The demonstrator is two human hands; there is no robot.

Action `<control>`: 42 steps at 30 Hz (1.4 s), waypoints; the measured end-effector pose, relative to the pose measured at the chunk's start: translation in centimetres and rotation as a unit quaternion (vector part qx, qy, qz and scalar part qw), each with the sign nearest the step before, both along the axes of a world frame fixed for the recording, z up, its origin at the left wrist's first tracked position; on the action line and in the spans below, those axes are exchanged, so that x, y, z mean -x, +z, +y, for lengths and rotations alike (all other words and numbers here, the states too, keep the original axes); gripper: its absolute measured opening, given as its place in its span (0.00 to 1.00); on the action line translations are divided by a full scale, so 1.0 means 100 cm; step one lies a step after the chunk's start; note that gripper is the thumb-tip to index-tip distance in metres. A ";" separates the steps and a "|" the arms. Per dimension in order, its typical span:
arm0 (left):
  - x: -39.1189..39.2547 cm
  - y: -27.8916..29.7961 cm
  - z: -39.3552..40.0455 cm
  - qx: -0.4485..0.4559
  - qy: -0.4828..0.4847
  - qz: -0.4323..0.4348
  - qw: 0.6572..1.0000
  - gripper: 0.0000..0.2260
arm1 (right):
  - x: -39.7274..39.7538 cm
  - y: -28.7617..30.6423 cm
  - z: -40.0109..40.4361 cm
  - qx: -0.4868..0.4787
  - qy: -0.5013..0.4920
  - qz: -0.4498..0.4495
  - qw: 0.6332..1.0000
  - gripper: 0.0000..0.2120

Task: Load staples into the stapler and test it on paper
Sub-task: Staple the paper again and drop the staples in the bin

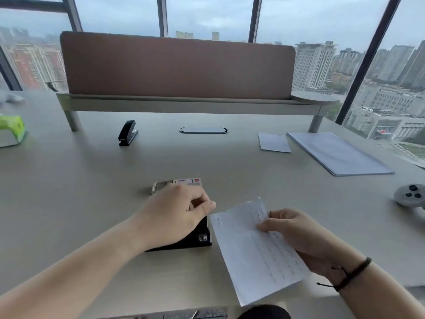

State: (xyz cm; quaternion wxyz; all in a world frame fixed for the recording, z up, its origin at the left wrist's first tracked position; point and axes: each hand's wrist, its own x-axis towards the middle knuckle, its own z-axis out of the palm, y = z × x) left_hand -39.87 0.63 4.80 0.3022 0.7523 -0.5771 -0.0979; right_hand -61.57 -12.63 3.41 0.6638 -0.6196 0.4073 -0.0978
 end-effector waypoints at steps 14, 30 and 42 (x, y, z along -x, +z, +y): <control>-0.001 -0.007 -0.028 -0.040 0.026 -0.053 0.997 0.25 | -0.018 -0.011 0.017 0.074 0.022 0.048 0.996 0.10; 0.005 -0.021 -0.033 -0.084 0.018 -0.054 0.995 0.24 | -0.023 -0.014 0.021 0.114 0.028 0.051 0.992 0.10; 0.013 -0.024 -0.040 -0.146 0.020 -0.142 0.979 0.20 | -0.031 -0.007 0.013 0.068 0.054 0.064 0.994 0.11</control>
